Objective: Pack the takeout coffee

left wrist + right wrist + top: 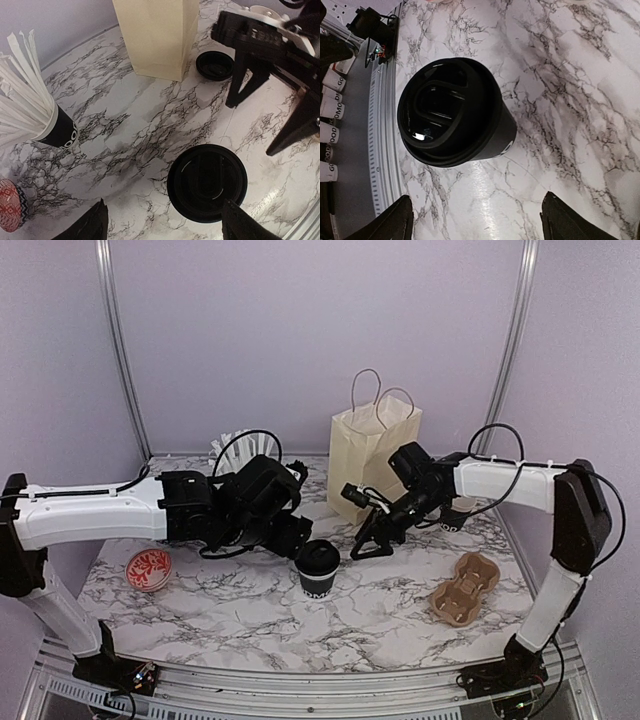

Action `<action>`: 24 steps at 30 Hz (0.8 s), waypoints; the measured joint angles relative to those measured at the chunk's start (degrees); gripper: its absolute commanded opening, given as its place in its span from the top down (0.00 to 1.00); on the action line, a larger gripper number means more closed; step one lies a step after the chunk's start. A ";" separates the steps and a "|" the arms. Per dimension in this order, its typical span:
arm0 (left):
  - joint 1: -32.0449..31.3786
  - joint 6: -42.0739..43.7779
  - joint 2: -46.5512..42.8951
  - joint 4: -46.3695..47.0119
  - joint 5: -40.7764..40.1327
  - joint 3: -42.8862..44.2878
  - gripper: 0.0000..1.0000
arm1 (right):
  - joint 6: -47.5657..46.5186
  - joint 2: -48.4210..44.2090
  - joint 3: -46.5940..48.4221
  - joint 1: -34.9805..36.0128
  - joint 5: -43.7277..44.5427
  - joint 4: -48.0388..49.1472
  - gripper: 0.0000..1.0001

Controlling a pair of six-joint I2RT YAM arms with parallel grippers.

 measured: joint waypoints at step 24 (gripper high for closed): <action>6.82 -12.35 1.97 17.25 19.45 -13.05 0.27 | 0.92 17.44 11.69 1.07 -20.74 -14.16 0.41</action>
